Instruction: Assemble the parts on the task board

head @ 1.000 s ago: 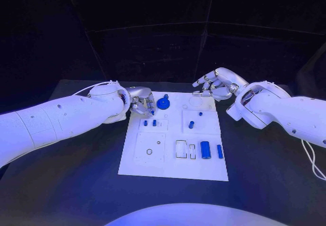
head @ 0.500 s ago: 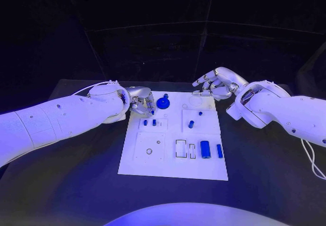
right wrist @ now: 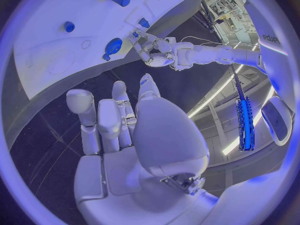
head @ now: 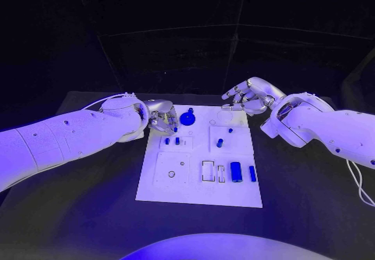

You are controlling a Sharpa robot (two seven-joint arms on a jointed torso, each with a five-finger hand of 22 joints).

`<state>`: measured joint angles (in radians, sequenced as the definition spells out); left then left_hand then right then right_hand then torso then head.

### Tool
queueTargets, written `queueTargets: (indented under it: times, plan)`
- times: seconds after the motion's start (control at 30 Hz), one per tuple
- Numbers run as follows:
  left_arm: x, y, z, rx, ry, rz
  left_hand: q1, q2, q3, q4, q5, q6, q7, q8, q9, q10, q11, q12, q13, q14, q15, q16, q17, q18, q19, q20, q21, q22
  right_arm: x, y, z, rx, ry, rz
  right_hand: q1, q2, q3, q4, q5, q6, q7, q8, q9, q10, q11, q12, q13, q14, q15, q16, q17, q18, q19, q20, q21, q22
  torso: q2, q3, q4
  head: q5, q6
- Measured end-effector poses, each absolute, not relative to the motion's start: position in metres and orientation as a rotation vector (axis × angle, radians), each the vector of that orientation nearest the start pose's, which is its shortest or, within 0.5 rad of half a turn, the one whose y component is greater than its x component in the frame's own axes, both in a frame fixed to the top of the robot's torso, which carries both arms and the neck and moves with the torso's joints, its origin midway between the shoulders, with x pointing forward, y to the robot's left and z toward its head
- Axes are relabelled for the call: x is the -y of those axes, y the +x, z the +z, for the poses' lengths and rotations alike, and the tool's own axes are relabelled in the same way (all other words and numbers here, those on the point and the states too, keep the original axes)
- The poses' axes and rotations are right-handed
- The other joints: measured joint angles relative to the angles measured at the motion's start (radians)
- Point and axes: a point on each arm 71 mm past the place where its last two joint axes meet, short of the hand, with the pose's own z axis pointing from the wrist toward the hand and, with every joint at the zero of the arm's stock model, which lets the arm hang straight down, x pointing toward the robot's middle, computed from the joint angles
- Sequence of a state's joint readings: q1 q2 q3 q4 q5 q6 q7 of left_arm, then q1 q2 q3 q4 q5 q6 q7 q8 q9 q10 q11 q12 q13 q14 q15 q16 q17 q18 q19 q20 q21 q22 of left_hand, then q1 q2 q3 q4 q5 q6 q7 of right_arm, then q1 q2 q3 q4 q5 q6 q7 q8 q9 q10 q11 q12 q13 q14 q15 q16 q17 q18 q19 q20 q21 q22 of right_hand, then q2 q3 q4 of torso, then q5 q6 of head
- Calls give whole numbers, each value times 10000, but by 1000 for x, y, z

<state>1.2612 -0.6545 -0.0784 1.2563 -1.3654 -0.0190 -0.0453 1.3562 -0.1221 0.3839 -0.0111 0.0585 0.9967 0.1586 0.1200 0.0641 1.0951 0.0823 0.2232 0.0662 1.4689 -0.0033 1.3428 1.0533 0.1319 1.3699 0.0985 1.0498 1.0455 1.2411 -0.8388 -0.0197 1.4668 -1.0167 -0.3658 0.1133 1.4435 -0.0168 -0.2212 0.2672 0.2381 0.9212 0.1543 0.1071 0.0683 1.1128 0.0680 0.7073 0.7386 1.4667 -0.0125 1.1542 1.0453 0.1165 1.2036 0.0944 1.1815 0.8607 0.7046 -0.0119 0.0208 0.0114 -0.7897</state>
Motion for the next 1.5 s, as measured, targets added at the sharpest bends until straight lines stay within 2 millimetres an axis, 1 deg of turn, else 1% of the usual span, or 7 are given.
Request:
queueTargets:
  times: [0.2,0.4,0.57,0.7,1.0,1.13,1.5]
  plan:
    - [-180,531,-200,-19307,2263,-6259,0,0,0,0,0,-36,36,-38,0,0,0,0,0,0,0,0,-9,-1,0,0,0,0,217,507,-155,-15904,1785,9429,193,193,-51,-61,0,-34,33,95,15,-405,1,-435,-370,-209,16,-588,-535,162,-456,37,-570,-793,-1,-1,-1,-9,7]
    - [-189,529,-198,-19118,1976,-6356,40,-39,83,-83,0,-57,15,-107,1,-12,65,-90,-1,-36,36,0,-31,0,-44,44,-46,-62,226,510,-159,-16304,1583,8843,1444,551,401,-630,-399,474,6,290,48,-856,0,-2113,-1833,-325,-37,-1326,-1185,317,-567,0,-946,-1287,-6,-8,-1,-21,26]
    - [-201,528,-193,-18673,821,-7321,-14,-94,111,-54,0,-148,74,-223,1,-174,226,-190,-1,-245,191,-478,-859,-1,-548,124,-1033,-960,231,511,-163,-16637,753,8062,1807,482,494,-799,-461,761,-32,324,26,-504,15,-3521,-3174,-251,37,-1391,-1187,316,-413,5,-946,-1203,-13,-7,0,-47,66]
    - [-209,527,-186,-18031,-906,-9009,-38,-70,157,-8,0,-70,182,-223,17,-412,303,-251,0,-945,256,-1418,-2479,309,-1424,211,-2633,-2369,230,510,-166,-16844,-267,7353,1911,485,522,-826,-507,931,-35,323,3,-277,77,-4412,-3985,-155,54,-1377,-1045,315,-343,2,-946,-1131,-13,-2,-1,-171,126]
    - [-210,517,-170,-16246,-4493,-12939,14,92,166,1,0,95,199,-223,43,-411,303,-68,23,-2034,275,-2776,-4630,307,-2048,261,-3613,-3091,223,503,-177,-17062,-2363,5930,1948,447,522,-826,-547,964,-1,166,-13,-233,128,-5351,-4828,-68,141,-1307,-916,315,-308,37,-946,-1082,-11,-1,-11,-563,255]
    - [-209,514,-167,-15642,-5315,-13960,56,134,166,1,0,95,199,-223,42,-372,264,-24,23,-2217,283,-3013,-4985,430,-2114,255,-3705,-3149,219,501,-181,-17068,-2932,5517,1948,447,494,-854,-547,885,31,85,-21,-320,215,-5619,-5097,-48,161,-1265,-884,316,-273,72,-945,-1069,-11,-7,-10,-692,312]
    - [-212,512,-165,-14818,-6547,-14966,56,134,166,1,1,94,199,-223,42,-337,302,15,30,-2289,282,-3139,-5218,453,-2183,252,-3759,-3189,208,497,-189,-17209,-3694,5142,1960,377,568,-927,-587,825,43,23,-21,-320,215,-5878,-5484,-33,177,-1003,-589,314,-114,56,-720,-727,-3,-7,5,-759,377]
